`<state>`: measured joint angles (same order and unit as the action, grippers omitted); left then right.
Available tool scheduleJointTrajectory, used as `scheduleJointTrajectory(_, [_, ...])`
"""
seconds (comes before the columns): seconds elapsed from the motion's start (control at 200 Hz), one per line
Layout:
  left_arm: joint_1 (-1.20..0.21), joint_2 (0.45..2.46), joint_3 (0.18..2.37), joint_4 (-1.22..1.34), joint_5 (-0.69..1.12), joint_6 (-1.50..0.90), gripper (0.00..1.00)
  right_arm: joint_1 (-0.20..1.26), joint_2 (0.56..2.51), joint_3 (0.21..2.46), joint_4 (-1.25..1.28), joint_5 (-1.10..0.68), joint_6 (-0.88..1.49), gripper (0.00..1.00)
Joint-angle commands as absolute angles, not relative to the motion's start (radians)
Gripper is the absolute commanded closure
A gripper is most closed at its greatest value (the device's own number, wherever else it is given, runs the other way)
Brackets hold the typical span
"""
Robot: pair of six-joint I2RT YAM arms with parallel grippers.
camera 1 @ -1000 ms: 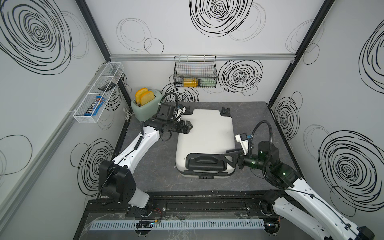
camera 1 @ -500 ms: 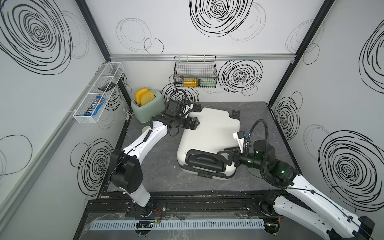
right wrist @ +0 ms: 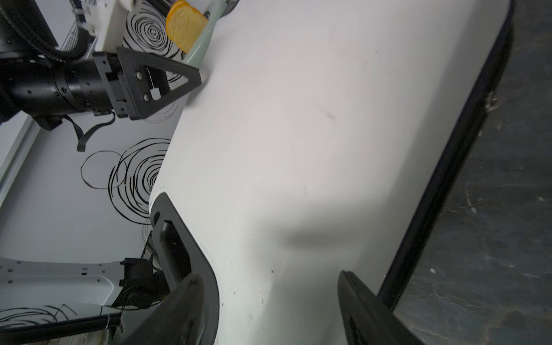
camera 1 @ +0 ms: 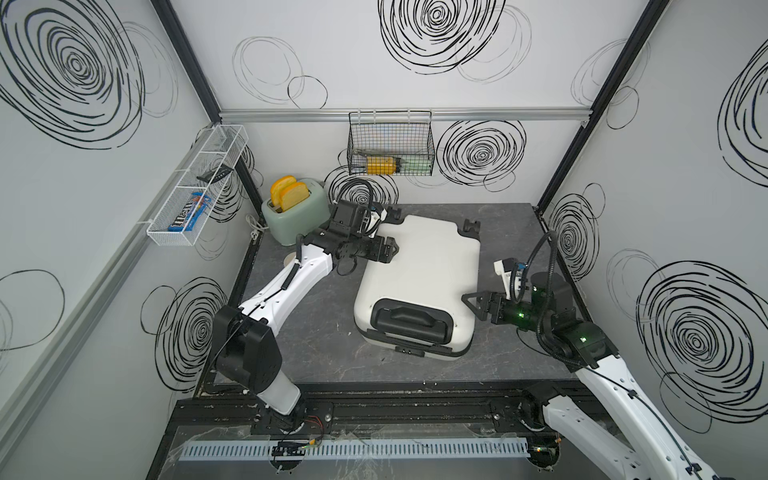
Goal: Open the suitcase zippers
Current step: Adjust the suitcase at the center of the board.
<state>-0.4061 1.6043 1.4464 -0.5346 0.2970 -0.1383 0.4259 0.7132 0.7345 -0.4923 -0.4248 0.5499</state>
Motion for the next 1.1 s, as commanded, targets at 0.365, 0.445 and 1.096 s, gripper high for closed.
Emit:
scheduleJointTrajectory(0.365, [-0.485,1.717,1.545,-0.515,0.308,-0.136,0.08,0.948,0.893,0.726,-0.198,-0.170,0.718,0.25])
scheduleJointTrajectory(0.445, [-0.479,1.700,1.555,-0.508,0.292,-0.136,0.08,0.929,0.868,0.764,-0.255,-0.114,0.678,0.23])
scheduleJointTrajectory(1.096, [-0.473,1.682,1.537,-0.571,0.245,-0.095,0.07,0.449,0.697,0.709,-0.546,-0.348,0.616,0.20])
